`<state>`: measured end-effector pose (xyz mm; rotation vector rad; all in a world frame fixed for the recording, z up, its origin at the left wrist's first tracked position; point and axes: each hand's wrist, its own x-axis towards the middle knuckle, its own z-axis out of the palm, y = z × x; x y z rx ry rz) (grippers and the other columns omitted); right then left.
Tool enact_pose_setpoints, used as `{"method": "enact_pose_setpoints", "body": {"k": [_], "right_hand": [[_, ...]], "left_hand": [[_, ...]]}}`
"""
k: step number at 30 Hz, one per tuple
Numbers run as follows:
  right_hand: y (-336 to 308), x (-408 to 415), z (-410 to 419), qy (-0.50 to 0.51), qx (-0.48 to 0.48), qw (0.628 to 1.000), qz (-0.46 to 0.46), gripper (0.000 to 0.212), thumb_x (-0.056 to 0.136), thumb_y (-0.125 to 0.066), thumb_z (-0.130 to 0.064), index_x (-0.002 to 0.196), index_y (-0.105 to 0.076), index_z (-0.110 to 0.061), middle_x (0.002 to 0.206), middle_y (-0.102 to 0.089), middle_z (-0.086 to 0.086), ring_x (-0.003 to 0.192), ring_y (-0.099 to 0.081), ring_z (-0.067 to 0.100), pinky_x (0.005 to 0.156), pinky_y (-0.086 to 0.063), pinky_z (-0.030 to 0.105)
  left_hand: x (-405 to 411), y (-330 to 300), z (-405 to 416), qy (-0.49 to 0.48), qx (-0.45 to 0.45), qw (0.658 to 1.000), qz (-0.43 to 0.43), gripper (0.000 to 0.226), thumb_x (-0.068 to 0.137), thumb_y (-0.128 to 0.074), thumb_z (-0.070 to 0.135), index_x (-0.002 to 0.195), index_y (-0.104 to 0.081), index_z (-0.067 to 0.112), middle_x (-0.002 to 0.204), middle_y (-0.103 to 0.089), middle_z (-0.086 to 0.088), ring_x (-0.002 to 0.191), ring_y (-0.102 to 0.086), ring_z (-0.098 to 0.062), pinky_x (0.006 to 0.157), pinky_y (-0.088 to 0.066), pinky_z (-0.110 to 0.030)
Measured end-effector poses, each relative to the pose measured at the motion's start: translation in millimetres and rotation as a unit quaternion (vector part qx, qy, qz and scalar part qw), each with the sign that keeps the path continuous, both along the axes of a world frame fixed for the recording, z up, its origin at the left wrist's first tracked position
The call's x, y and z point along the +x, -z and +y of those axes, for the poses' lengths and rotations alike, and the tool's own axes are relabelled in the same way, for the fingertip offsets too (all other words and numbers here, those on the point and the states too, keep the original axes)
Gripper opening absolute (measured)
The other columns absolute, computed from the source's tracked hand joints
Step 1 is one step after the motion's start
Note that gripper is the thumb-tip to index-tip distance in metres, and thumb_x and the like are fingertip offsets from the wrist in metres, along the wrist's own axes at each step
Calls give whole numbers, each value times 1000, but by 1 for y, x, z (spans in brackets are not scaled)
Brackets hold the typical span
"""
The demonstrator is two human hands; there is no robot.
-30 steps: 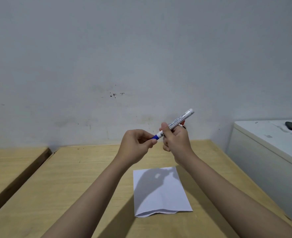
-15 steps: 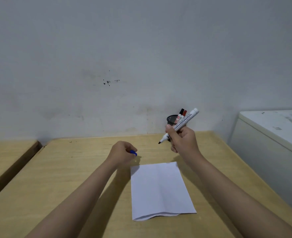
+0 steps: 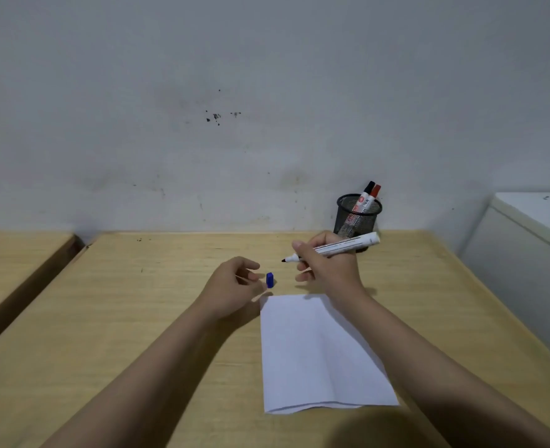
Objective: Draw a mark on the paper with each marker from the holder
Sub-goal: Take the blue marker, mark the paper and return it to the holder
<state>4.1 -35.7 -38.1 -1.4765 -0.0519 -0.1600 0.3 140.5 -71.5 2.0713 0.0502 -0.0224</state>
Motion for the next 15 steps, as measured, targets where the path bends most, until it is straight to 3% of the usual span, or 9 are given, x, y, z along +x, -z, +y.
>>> {"method": "enact_pose_setpoints", "body": {"k": [3, 6, 11, 15], "right_hand": [[11, 0, 18, -10, 39, 998, 57, 22, 80, -70, -8, 73, -50, -9, 60, -59, 8, 45, -58, 9, 49, -57, 30], [28, -1, 31, 1, 26, 994, 109, 25, 79, -73, -16, 70, -51, -10, 61, -63, 9, 47, -62, 13, 54, -57, 36], [49, -6, 35, 30, -28, 997, 58, 28, 79, -71, -9, 64, -47, -7, 51, -60, 5, 43, -62, 14, 45, -54, 29], [49, -10, 34, 44, -61, 997, 27, 29, 78, -71, -7, 64, -45, -4, 55, -56, 17, 45, -64, 18, 45, -52, 31]], "left_hand": [[-19, 8, 6, 20, 71, 997, 4, 49, 53, -79, 47, 95, -60, 30, 95, -65, 7, 82, -60, -8, 74, -45, -23], [-25, 15, 5, 29, 175, 984, -32, 53, 48, -71, 57, 94, -58, 36, 99, -59, 16, 95, -55, -6, 89, -36, -34], [-27, 23, 8, 27, 171, 982, -80, 41, 56, -77, 53, 88, -56, 41, 97, -53, 18, 99, -49, -5, 82, -23, -31], [-27, 20, 10, 36, 174, 980, -90, 35, 55, -77, 56, 83, -62, 43, 95, -53, 17, 99, -49, -4, 79, -19, -31]]}}
